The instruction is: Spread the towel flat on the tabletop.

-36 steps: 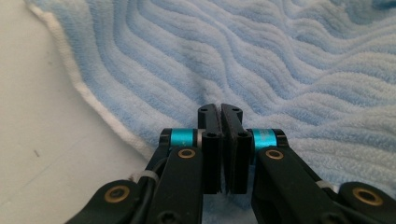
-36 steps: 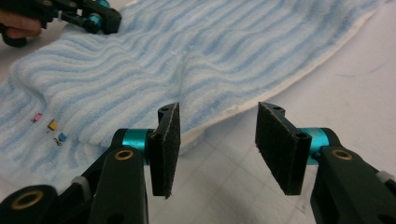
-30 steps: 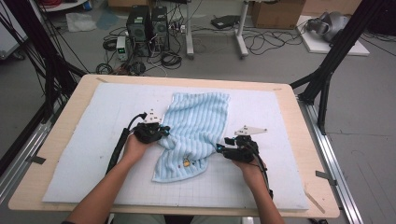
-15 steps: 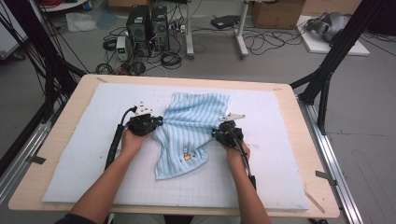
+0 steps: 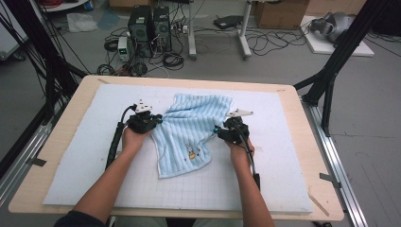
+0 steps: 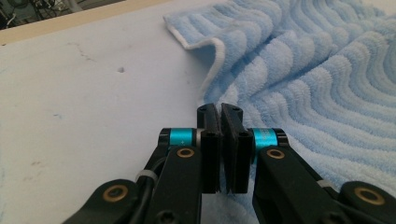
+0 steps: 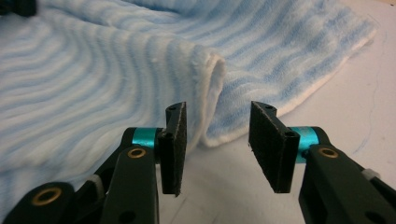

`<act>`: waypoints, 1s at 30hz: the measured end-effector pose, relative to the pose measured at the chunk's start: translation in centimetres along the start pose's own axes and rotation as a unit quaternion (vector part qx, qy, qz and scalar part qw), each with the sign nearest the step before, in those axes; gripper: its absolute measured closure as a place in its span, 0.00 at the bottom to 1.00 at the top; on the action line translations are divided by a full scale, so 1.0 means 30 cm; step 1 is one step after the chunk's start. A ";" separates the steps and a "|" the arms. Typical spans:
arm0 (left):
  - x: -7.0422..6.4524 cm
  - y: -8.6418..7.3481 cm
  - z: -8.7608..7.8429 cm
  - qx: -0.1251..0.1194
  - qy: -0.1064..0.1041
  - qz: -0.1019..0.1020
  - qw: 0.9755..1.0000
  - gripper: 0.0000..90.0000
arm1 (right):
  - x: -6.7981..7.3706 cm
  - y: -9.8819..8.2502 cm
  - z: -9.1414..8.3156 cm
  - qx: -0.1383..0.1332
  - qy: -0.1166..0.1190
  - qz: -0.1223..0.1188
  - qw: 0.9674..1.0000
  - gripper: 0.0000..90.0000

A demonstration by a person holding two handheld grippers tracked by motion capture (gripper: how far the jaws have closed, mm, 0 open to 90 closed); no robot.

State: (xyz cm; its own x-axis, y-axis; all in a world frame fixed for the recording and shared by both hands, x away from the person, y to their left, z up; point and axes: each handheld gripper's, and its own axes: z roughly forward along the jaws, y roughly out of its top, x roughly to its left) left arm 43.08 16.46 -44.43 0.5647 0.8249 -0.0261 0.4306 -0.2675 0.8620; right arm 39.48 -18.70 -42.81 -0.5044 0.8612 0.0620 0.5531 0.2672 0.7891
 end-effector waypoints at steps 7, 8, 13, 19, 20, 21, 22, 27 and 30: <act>0.045 -0.012 -0.026 0.003 0.019 -0.010 1.000 0.96 | 0.030 -0.046 -0.072 -0.018 0.045 -0.032 0.998 0.75; 0.048 -0.015 -0.029 0.003 0.021 -0.009 1.000 0.95 | 0.045 -0.059 -0.062 -0.014 0.059 -0.038 0.997 0.79; 0.053 -0.025 -0.032 0.008 0.020 -0.006 1.000 0.95 | 0.094 -0.062 -0.025 -0.011 0.084 -0.050 0.995 0.83; 0.049 -0.026 -0.028 0.008 0.021 -0.008 1.000 0.95 | 0.155 -0.049 0.055 0.005 0.089 -0.048 0.995 0.73; 0.050 -0.026 -0.028 0.008 0.021 -0.008 1.000 0.95 | 0.176 -0.044 0.079 0.014 0.073 -0.052 0.996 0.68; 0.050 -0.026 -0.028 0.008 0.020 -0.009 1.000 0.95 | 0.176 -0.044 0.079 0.014 0.073 -0.052 0.996 0.68; 0.050 -0.026 -0.029 0.007 0.020 -0.009 1.000 0.95 | 0.195 -0.036 0.095 0.025 0.057 -0.075 0.995 0.66; 0.050 -0.029 -0.032 0.007 0.018 -0.010 1.000 0.95 | 0.190 -0.034 0.099 0.028 0.070 -0.081 0.994 0.78; 0.050 -0.031 -0.033 0.006 0.018 -0.011 1.000 0.95 | 0.192 -0.033 0.097 0.030 0.081 -0.089 0.992 0.93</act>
State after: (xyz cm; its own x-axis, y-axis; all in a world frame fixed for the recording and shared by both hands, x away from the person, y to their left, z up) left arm 42.82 18.46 -44.77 0.5298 0.8477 -0.0273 0.4510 -0.2543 0.8555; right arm 37.96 -12.73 -45.02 -0.6943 0.7193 0.0258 0.4819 0.4379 0.7590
